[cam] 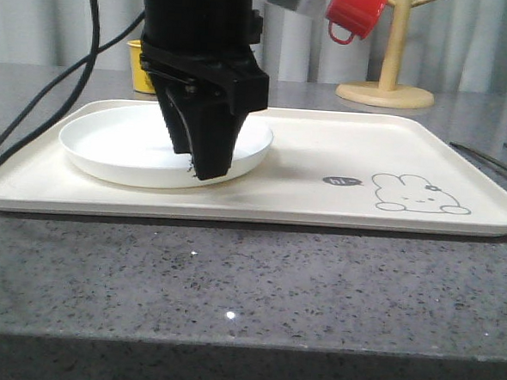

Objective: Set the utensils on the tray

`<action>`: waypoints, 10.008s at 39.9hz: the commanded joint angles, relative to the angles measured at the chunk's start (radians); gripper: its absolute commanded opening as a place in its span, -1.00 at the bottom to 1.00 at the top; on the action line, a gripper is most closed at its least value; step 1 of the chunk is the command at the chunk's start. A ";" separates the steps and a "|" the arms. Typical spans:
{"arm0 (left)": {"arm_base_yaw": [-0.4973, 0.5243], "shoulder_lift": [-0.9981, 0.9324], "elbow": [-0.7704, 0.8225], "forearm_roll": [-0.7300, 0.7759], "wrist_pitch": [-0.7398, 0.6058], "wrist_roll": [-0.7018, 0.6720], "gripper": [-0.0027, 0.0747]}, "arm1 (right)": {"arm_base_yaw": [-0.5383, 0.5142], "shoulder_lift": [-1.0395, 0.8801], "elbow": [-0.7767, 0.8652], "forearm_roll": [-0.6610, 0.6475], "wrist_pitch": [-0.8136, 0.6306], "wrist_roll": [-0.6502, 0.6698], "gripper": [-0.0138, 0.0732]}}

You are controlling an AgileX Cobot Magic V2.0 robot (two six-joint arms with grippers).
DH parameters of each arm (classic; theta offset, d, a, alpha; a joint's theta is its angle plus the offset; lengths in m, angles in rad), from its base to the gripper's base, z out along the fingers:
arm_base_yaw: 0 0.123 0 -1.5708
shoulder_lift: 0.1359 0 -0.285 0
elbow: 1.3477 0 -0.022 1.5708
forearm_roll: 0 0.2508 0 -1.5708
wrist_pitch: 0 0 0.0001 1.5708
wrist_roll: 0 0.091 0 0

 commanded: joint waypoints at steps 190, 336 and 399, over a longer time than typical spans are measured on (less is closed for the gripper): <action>0.615 -1.814 1.293 -0.191 -0.938 -0.101 -0.98 | 0.565 1.436 -1.086 -0.053 0.591 0.529 0.25; 0.615 -1.814 1.293 -0.191 -0.938 -0.101 -0.98 | 0.390 1.453 -1.003 0.199 0.656 0.268 -0.63; 0.615 -1.814 1.293 -0.191 -0.938 -0.101 -0.98 | -0.215 1.371 -1.060 0.077 0.872 -0.176 -0.13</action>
